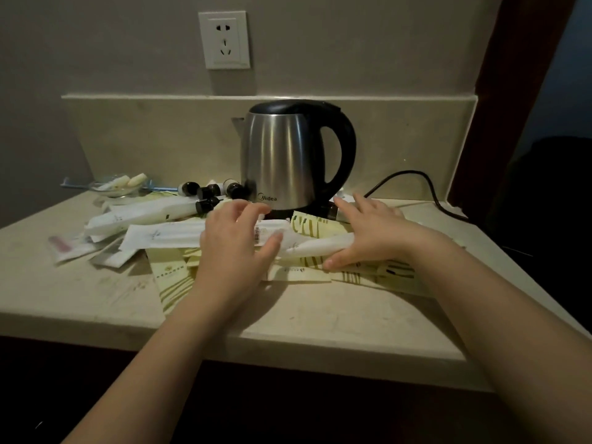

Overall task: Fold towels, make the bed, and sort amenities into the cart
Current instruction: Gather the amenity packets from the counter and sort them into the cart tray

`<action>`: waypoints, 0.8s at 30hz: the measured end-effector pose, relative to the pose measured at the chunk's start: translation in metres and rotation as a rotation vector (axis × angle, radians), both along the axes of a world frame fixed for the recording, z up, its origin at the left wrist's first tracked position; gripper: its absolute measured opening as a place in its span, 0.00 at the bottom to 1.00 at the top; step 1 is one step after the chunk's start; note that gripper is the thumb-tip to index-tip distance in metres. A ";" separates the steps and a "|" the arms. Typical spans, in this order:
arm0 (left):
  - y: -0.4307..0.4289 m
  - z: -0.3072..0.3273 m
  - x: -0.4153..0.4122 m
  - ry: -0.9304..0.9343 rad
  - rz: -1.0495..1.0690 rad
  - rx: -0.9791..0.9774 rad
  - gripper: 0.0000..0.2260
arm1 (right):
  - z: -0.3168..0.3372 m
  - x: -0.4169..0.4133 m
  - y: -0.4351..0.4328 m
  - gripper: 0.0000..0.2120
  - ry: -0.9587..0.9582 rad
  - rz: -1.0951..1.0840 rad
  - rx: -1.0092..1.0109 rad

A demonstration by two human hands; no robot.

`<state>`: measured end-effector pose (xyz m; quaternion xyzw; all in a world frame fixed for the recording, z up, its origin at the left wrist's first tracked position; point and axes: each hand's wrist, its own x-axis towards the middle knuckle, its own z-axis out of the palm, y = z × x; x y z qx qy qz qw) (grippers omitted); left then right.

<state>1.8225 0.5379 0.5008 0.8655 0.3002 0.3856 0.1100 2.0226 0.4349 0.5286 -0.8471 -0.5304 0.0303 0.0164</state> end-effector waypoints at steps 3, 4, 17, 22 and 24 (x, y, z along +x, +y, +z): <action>0.014 0.000 0.006 0.355 0.015 -0.019 0.35 | 0.007 0.007 0.009 0.60 0.000 0.025 -0.098; 0.017 0.000 0.007 0.452 0.023 -0.010 0.38 | 0.009 0.009 0.013 0.60 0.032 0.027 -0.125; 0.022 -0.001 0.005 0.533 0.079 0.029 0.37 | -0.003 -0.016 0.009 0.31 -0.067 0.097 0.187; 0.029 -0.005 0.003 0.453 0.101 0.017 0.32 | -0.003 -0.015 0.006 0.27 -0.070 0.095 0.270; 0.028 -0.004 0.003 0.438 0.089 0.041 0.29 | 0.000 -0.013 0.003 0.25 0.001 0.112 0.329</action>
